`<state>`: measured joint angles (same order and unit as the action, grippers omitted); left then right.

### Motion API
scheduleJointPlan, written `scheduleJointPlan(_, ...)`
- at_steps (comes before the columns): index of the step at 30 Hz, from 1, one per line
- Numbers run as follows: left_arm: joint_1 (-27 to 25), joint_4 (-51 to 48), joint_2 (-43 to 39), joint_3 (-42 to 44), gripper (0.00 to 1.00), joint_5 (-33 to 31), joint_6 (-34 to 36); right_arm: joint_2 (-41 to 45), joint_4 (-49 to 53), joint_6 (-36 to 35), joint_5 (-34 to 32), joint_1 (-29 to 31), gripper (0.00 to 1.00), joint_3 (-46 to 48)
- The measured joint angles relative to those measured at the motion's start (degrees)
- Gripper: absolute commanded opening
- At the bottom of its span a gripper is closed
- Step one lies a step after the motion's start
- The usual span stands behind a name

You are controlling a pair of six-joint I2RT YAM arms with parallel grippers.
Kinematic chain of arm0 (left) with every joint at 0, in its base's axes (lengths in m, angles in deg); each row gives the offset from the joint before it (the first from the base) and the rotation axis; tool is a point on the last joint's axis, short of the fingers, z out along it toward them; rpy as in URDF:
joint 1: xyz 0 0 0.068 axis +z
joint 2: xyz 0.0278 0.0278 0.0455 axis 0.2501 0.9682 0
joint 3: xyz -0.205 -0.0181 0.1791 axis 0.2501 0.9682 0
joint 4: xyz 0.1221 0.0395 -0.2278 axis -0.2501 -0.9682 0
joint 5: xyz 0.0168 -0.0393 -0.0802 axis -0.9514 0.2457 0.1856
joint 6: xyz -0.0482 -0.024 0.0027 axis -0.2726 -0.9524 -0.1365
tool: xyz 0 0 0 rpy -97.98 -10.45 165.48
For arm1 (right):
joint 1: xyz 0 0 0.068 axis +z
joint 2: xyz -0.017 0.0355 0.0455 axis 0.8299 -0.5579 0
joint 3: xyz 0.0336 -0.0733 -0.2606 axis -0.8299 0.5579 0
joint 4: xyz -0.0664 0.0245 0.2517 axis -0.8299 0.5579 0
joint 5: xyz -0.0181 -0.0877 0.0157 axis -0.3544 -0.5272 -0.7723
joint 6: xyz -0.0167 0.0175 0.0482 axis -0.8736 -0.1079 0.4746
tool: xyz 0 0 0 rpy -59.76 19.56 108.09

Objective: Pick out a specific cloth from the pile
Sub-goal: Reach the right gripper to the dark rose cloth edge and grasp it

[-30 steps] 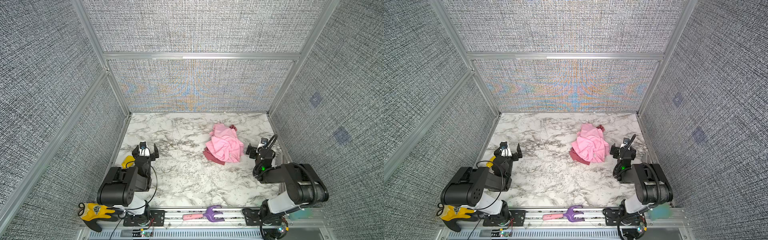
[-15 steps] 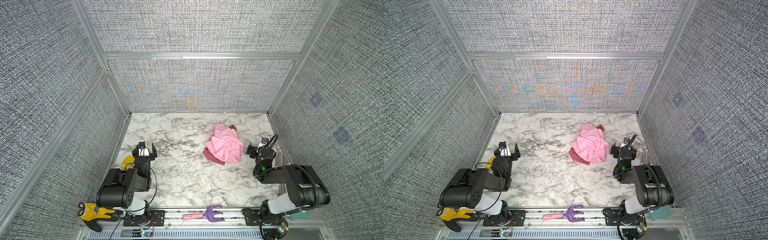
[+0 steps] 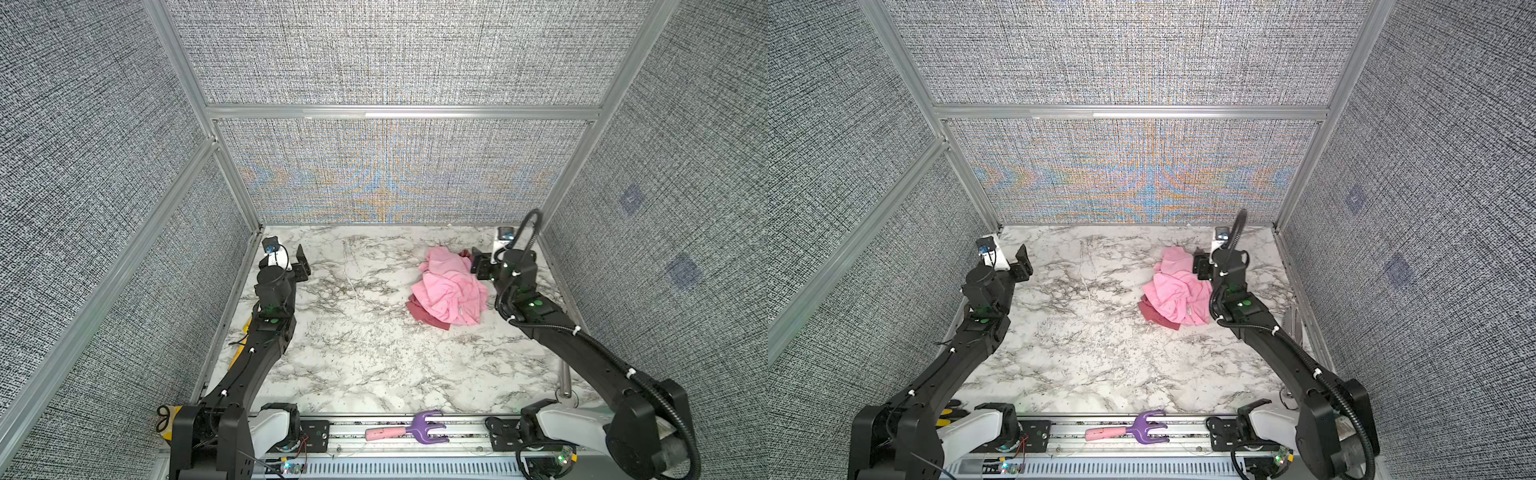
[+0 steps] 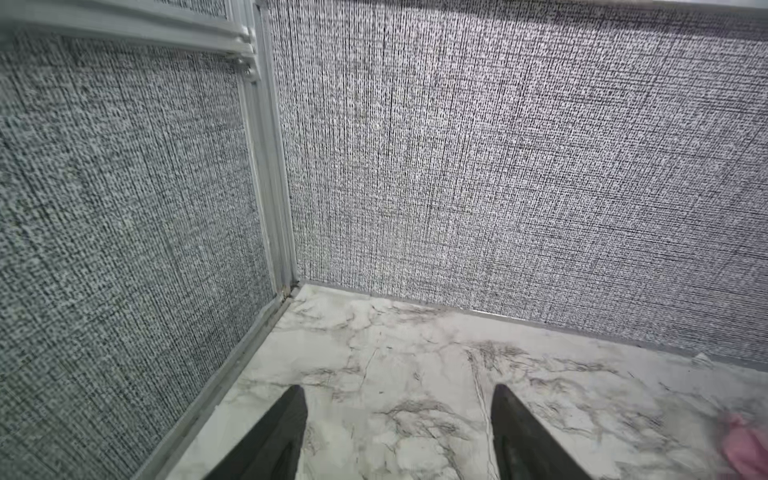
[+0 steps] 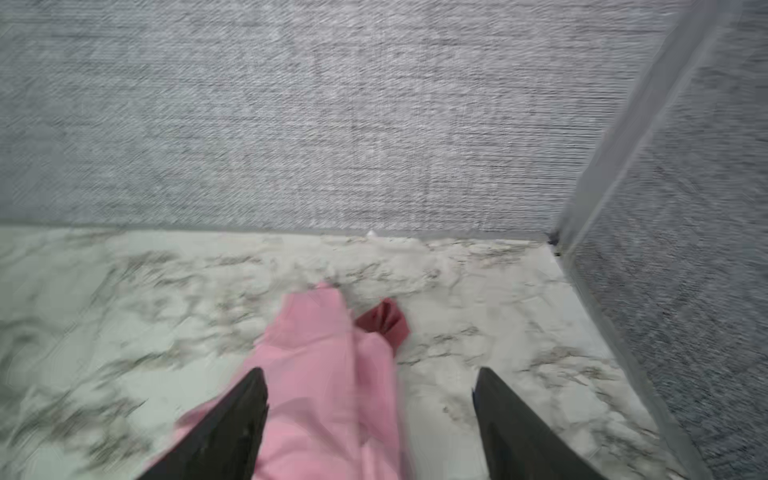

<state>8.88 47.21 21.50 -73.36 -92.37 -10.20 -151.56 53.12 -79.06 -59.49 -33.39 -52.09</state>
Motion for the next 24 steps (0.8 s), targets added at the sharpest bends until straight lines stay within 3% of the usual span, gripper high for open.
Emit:
scheduleJointPlan(4, -0.3, -10.6, -1.7, -1.5, 0.72, 1.5, -5.0, -2.7, 8.5, 1.2, 0.3, 9.1, 0.6, -4.3)
scheduleJointPlan(10, -0.4, -20.0, -5.4, -1.2, 0.72, 3.0, -9.3, -9.2, 13.6, 4.2, 2.1, 19.4, 0.51, -4.7)
scheduleJointPlan(19, -0.4, -24.0, -8.8, 0.3, 0.72, 3.0, -9.6, -22.3, 15.9, 9.0, 5.4, 23.8, 0.36, -7.1)
scheduleJointPlan(24, -0.4, -24.4, -7.9, 0.4, 0.73, 3.1, -9.6, -29.7, 16.9, 9.9, 4.7, 23.7, 0.35, -11.3)
